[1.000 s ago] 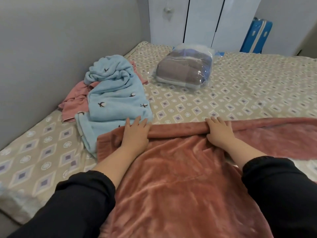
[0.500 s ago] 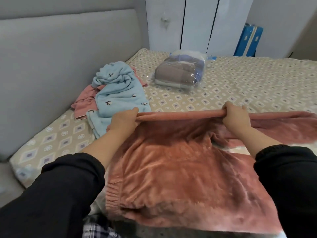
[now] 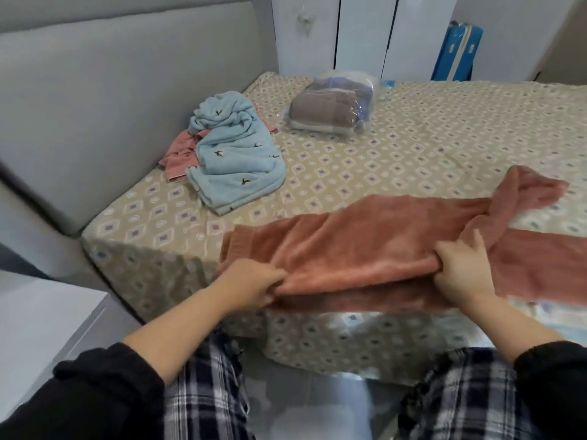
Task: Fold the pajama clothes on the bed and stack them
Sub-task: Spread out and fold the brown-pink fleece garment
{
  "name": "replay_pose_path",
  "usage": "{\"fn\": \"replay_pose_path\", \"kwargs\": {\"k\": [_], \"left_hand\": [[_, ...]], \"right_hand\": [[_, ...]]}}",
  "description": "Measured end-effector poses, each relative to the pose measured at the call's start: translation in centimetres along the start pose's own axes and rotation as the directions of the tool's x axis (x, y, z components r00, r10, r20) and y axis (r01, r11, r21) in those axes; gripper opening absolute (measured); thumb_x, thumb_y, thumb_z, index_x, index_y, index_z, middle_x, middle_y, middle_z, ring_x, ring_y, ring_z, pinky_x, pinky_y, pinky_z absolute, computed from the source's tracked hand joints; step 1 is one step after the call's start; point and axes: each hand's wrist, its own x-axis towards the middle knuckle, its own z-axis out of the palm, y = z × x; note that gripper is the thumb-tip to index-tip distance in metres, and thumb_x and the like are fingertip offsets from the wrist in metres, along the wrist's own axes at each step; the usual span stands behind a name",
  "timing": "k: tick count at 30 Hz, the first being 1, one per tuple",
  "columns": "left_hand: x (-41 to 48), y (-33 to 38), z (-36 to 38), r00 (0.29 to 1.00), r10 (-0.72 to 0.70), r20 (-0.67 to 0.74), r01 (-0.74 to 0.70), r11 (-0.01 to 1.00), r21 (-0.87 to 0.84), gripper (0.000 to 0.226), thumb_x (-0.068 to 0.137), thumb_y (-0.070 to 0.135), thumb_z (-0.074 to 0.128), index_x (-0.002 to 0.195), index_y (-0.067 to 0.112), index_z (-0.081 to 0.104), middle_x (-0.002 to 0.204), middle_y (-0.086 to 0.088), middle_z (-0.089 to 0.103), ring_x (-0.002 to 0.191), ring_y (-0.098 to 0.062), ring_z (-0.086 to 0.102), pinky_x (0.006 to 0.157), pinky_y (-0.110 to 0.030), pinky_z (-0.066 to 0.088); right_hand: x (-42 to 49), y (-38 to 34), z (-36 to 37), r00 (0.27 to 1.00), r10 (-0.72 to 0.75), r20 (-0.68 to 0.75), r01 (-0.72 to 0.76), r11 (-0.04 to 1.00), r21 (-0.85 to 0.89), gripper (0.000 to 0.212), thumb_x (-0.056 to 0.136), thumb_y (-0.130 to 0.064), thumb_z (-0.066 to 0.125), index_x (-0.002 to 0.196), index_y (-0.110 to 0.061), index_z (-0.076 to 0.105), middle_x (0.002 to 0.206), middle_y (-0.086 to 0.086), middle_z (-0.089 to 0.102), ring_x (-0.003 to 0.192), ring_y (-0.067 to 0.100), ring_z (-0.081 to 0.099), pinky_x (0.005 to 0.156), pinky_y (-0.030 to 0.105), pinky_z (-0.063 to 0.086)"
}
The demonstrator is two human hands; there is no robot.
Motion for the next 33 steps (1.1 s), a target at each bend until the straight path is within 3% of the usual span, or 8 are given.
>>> {"fn": "replay_pose_path", "kwargs": {"k": [2,4,7,11,17,22,28,33], "left_hand": [[-1.2,0.6,1.2,0.976,-0.106,0.19,0.127,0.987,-0.102,0.035,0.089,0.053,0.052,0.107,0.027,0.068,0.098,0.007,0.07,0.089,-0.016,0.064,0.071,-0.031,0.049],[-1.8,0.8,1.8,0.941,-0.337,0.02,0.33,0.904,-0.272,0.034,0.093,0.047,0.05,0.095,0.022,0.073,0.092,0.006,0.069,0.087,-0.017,0.063,0.072,-0.033,0.047],[-1.4,-0.7,2.0,0.556,-0.786,-0.271,0.586,0.602,-0.543,0.015,0.09,0.026,0.06,0.095,0.012,0.065,0.099,-0.005,0.061,0.097,-0.025,0.056,0.081,-0.038,0.045],[-0.5,-1.3,2.9,0.279,-0.952,0.128,0.585,0.063,-0.809,0.066,0.078,0.038,0.075,0.128,0.011,0.041,0.127,-0.009,0.048,0.115,-0.026,0.051,0.098,-0.043,0.044],[-0.6,-1.1,4.2,0.224,-0.943,0.244,0.505,-0.102,-0.857,0.061,0.07,0.041,0.083,0.108,0.018,0.042,0.093,0.007,0.053,0.091,-0.018,0.057,0.077,-0.029,0.043],[-1.7,-2.4,3.1,0.381,-0.796,0.471,0.572,-0.197,-0.796,0.036,0.075,0.037,0.079,0.093,0.008,0.069,0.081,-0.003,0.071,0.073,-0.015,0.069,0.061,-0.022,0.051],[1.3,-6.2,-1.9,0.455,-0.843,0.288,0.552,0.013,-0.834,0.009,0.077,0.017,0.072,0.079,0.014,0.063,0.074,-0.004,0.068,0.06,-0.012,0.063,0.052,-0.018,0.049],[5.7,-12.8,-7.2,0.52,-0.836,0.174,0.469,0.109,-0.876,0.012,0.071,0.012,0.074,0.079,0.014,0.065,0.076,-0.003,0.07,0.071,-0.02,0.065,0.06,-0.023,0.052]], "right_hand": [[-2.0,-0.5,0.9,0.994,-0.039,0.098,0.045,0.997,-0.065,0.02,0.056,-0.009,0.047,0.071,-0.004,0.059,0.068,0.015,0.06,0.068,0.037,0.06,0.089,0.057,0.038],[-2.2,-0.6,1.0,0.989,-0.047,0.138,0.058,0.996,-0.075,0.028,0.055,-0.012,0.043,0.075,-0.003,0.06,0.071,0.016,0.061,0.07,0.037,0.06,0.084,0.055,0.039],[-1.3,-1.4,0.8,0.99,-0.083,0.116,0.081,0.997,0.015,0.045,0.051,-0.007,0.049,0.093,0.0,0.065,0.093,0.02,0.065,0.087,0.04,0.061,0.086,0.053,0.041],[-0.3,-5.1,-0.4,0.979,-0.192,0.074,0.167,0.951,0.259,0.061,0.059,-0.01,0.044,0.115,0.001,0.064,0.123,0.021,0.06,0.112,0.039,0.056,0.101,0.054,0.037],[0.6,-10.2,-1.0,0.998,0.037,0.041,-0.049,0.929,0.366,0.037,0.09,-0.036,0.037,0.092,-0.011,0.064,0.088,0.01,0.069,0.085,0.035,0.065,0.07,0.039,0.047],[2.3,-11.6,1.4,0.879,-0.064,0.472,0.014,0.994,0.11,0.059,0.097,-0.043,0.031,0.151,-0.02,0.022,0.16,0.006,0.015,0.146,0.023,0.014,0.113,0.051,0.017],[4.9,-11.5,2.6,0.839,-0.007,0.545,-0.059,0.993,0.103,0.065,0.097,-0.054,0.025,0.153,-0.027,0.008,0.162,0.002,-0.003,0.148,0.022,-0.002,0.115,0.057,0.004],[8.9,-13.4,0.9,0.946,0.091,0.311,-0.161,0.965,0.208,0.066,0.096,-0.05,0.033,0.153,-0.022,0.015,0.162,0.006,0.003,0.148,0.025,0.004,0.114,0.058,0.007]]}}
